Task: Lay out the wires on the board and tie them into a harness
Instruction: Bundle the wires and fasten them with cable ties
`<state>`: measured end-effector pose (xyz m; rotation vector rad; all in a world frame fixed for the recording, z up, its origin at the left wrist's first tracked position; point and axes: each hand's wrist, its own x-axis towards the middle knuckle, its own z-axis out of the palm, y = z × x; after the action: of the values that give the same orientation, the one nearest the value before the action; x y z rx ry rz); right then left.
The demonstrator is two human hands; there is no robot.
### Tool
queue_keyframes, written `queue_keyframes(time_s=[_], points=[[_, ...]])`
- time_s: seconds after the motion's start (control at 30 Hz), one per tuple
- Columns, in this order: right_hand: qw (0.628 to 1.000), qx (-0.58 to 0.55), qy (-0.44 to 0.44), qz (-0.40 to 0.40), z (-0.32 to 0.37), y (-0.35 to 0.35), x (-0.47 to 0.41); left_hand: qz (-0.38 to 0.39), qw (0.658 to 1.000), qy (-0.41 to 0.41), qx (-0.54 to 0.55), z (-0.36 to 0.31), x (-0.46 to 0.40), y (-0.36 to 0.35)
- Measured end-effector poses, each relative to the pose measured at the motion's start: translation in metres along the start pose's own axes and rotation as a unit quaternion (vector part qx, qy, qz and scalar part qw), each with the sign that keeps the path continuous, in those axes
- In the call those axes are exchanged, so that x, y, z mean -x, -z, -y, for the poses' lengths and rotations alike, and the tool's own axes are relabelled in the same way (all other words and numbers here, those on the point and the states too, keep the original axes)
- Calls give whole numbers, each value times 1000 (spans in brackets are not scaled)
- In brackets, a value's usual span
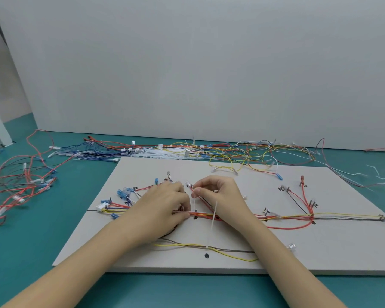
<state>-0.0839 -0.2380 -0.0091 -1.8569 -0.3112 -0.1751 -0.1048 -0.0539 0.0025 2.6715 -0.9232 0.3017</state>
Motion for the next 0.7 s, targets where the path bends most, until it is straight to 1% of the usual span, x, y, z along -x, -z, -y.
queue_keyframes(time_s=[0.07,0.1,0.13,0.23,0.3,0.4,0.57,0.7], points=[[1000,-8,1,3,-1,0,0,-59,998,2,-1,-2,-2,2],[1000,-12,0,2,-1,0,0,-76,997,2,-2,-3,-2,3],[1000,-16,-3,1,-1,0,0,-76,997,-1,-5,-5,-2,4],[1000,-19,-8,-1,-2,-1,1,-38,999,-18,-2,-8,-1,2],[1000,-16,-13,0,-2,-2,1,-31,999,-21,-3,-7,0,2],[1000,1,-23,6,-2,-2,2,-10,1000,-7,-2,-9,2,0],[1000,7,-27,4,-4,-1,1,43,998,5,35,-9,1,6],[999,3,-34,4,-5,-1,1,50,997,13,59,-8,0,9]])
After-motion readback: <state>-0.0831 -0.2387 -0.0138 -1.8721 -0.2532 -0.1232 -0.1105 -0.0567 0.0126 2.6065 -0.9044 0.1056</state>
